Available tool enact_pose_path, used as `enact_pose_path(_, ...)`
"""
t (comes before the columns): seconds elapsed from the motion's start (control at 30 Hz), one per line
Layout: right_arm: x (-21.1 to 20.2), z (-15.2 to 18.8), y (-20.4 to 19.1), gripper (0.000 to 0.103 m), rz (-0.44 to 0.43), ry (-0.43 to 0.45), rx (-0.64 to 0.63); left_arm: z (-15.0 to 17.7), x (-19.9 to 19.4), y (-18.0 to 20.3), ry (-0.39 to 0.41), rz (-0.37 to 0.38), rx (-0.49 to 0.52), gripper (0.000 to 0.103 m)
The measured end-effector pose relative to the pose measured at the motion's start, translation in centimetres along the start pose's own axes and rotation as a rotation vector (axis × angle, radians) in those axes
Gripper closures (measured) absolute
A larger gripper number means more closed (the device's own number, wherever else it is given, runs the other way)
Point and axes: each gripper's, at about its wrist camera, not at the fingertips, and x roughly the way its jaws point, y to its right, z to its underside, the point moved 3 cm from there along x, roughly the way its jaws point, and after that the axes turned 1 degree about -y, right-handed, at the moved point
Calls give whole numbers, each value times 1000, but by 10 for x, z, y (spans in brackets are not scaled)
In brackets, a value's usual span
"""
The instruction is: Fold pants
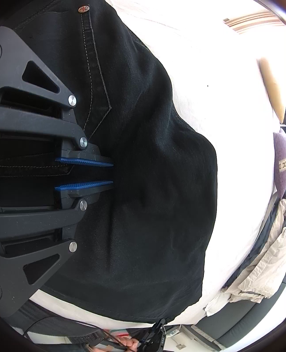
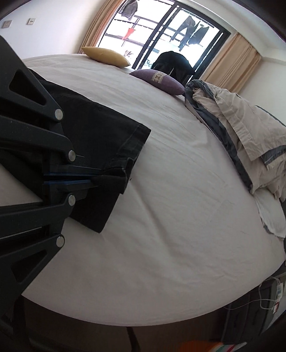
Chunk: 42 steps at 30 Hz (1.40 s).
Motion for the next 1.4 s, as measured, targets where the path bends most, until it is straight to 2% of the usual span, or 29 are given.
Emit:
enact_pose_path(0.17,2,7,17,100,-9,-2,51,-2,3,12,-5,-32,8,88)
enact_pose_path(0.4,-10,4,20,100,-35,-1,129,-1,11,19,-6,-44,21,88)
enact_pose_path(0.73,-26,0,30,100,-45,-49,235,-2,18,22,-3,-19,68,88)
enact_pose_path(0.9,-22,5,39,100,-9,-90,239,-6,21,21,2,-5,72,88)
enact_pose_path(1.0,-12,9,46,100,-50,-97,269,-4,20,20,7,-1,69,88)
enact_pose_path(1.07,-12,6,45,100,-76,-80,253,-1,19,17,12,4,68,88)
enact_pose_path(1.3,9,3,38,103,-32,-101,160,1,18,13,22,-1,90,88)
enact_pose_path(1.4,6,5,39,103,-28,-105,143,5,16,7,26,10,76,88)
